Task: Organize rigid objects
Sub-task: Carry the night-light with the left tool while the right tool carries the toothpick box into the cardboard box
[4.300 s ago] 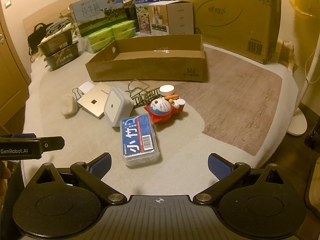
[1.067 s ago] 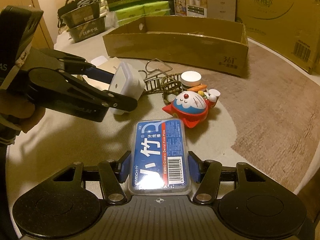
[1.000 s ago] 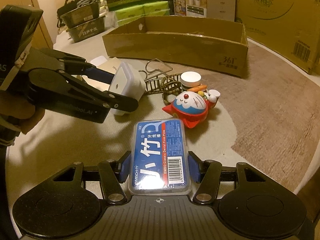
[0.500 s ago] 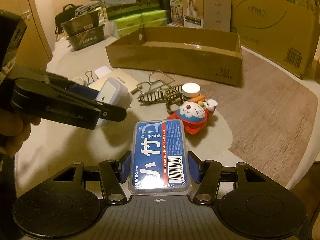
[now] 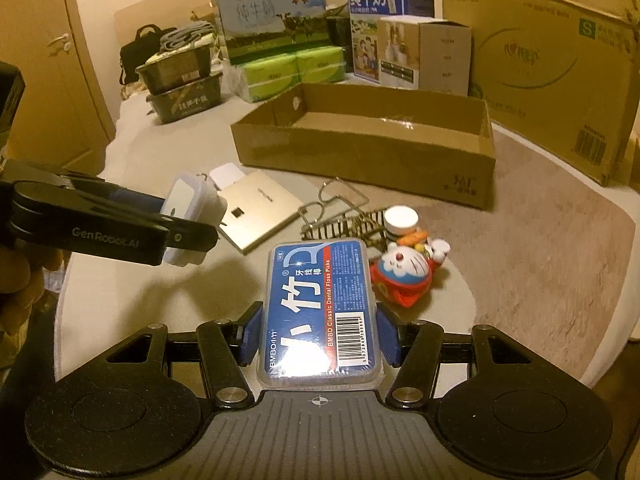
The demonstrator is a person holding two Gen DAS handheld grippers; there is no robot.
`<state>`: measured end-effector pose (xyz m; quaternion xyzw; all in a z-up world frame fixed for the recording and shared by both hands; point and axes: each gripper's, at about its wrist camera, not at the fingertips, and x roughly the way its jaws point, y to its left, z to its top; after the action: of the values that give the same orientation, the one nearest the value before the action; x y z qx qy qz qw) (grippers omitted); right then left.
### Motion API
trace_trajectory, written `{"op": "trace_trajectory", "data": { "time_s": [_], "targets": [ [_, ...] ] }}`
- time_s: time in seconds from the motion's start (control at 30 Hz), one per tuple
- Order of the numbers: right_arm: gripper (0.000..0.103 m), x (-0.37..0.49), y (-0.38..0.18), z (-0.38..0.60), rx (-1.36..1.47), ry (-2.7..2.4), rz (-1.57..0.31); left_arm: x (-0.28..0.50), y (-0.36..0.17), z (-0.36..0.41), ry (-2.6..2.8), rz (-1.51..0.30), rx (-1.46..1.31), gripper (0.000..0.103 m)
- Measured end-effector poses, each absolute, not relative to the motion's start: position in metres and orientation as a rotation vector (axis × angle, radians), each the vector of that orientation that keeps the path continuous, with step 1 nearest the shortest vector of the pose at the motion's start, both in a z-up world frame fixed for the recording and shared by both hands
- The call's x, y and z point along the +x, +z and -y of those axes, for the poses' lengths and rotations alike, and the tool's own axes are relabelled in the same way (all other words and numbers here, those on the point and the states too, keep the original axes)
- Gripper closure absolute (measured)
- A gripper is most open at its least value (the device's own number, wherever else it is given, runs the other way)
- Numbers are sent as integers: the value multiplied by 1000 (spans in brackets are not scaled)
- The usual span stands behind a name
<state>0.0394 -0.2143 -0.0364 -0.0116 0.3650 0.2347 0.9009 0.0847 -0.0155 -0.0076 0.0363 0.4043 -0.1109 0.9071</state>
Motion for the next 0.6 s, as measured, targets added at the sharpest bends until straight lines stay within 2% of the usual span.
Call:
{"op": "trace_trajectory", "data": {
  "time_s": [0.6],
  "targets": [
    [46,85,-9,213,-21,488,-694,118,8,10,-229,-805,79,40]
  ]
}}
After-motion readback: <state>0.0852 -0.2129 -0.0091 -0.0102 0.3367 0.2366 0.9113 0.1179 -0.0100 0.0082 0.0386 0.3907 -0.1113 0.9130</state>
